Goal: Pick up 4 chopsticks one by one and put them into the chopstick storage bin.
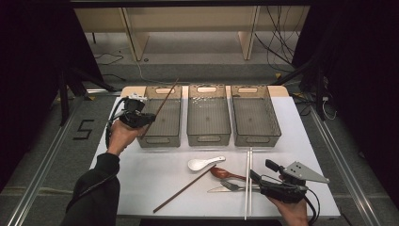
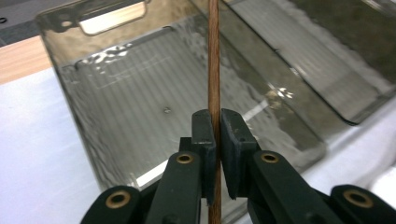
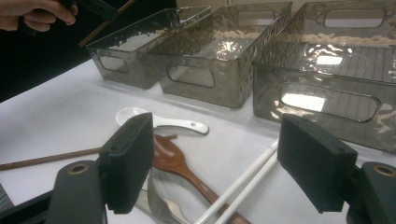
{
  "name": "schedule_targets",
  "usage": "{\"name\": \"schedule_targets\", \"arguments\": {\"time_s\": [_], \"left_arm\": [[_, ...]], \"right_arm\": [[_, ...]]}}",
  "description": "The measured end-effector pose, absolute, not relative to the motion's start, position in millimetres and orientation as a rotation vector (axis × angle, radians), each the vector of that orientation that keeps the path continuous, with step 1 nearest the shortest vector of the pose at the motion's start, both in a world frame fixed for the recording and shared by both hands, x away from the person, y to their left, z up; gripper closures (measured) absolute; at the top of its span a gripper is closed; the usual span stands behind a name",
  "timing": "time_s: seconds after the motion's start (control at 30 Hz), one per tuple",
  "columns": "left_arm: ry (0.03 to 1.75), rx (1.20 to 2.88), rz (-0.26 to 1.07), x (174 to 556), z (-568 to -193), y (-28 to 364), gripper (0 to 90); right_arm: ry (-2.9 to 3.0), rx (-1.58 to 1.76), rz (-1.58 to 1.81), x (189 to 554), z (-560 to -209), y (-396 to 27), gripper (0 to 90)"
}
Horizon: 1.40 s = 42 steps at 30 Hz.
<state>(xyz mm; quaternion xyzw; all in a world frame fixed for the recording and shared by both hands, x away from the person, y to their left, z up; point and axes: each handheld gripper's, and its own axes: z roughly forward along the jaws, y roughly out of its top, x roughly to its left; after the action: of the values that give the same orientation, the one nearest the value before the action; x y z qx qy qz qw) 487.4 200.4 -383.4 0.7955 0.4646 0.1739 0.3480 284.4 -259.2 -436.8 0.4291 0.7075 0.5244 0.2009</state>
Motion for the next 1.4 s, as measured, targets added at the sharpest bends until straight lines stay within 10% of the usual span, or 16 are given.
{"name": "schedule_targets", "arguments": {"time_s": [1.13, 1.4], "left_arm": [[1.363, 2.072, 0.482, 527, -403, 196, 82.7], [1.385, 2.053, 0.44, 520, -397, 189, 46.2]], "right_arm": [[1.98, 1.196, 1.469, 284, -437, -259, 28.0], [1.981, 1.199, 1.468, 285, -437, -259, 28.1]]}}
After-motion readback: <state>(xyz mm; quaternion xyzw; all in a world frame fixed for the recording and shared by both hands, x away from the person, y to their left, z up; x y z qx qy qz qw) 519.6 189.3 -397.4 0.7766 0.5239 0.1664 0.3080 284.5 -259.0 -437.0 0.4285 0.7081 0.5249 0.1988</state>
